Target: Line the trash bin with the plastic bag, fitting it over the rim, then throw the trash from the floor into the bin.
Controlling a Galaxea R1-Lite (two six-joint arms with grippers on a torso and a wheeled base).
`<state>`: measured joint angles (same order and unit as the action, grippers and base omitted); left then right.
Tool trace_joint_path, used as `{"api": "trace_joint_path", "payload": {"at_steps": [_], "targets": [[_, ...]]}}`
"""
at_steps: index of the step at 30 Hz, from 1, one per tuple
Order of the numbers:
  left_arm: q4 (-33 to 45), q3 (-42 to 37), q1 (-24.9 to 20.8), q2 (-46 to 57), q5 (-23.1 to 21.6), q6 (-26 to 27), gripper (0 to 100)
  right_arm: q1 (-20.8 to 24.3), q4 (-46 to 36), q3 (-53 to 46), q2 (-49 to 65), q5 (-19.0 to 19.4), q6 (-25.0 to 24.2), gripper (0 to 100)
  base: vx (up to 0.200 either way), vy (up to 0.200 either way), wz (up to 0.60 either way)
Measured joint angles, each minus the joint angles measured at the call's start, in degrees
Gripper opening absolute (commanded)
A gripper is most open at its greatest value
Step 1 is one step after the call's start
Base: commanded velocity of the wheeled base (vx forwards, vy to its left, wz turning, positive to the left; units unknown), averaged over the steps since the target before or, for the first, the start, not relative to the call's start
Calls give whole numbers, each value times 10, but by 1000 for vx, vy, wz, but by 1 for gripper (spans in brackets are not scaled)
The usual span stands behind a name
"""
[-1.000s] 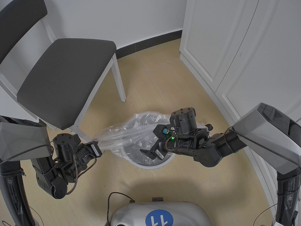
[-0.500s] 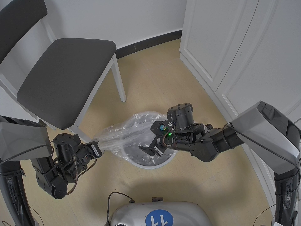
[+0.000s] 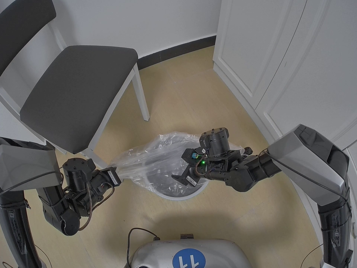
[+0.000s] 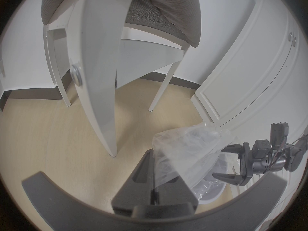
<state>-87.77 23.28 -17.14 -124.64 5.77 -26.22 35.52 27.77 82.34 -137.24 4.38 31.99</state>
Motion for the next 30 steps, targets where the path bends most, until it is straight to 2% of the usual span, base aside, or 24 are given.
{"api": "trace_joint_path", "payload": {"at_steps": [17,26,27,30], "targets": [[-1,0,1,1,0,0,0,15,2,-24,28,-2,6,0,0,0,0],[-1,0,1,1,0,0,0,23,-6,36,23,-1,11,0,0,0,0],[-1,0,1,1,0,0,0,24,-12,47,20,-1,11,100,0,0,0],[-1,0,1,1,0,0,0,29,-53,71,15,-1,12,100,0,0,0]]}}
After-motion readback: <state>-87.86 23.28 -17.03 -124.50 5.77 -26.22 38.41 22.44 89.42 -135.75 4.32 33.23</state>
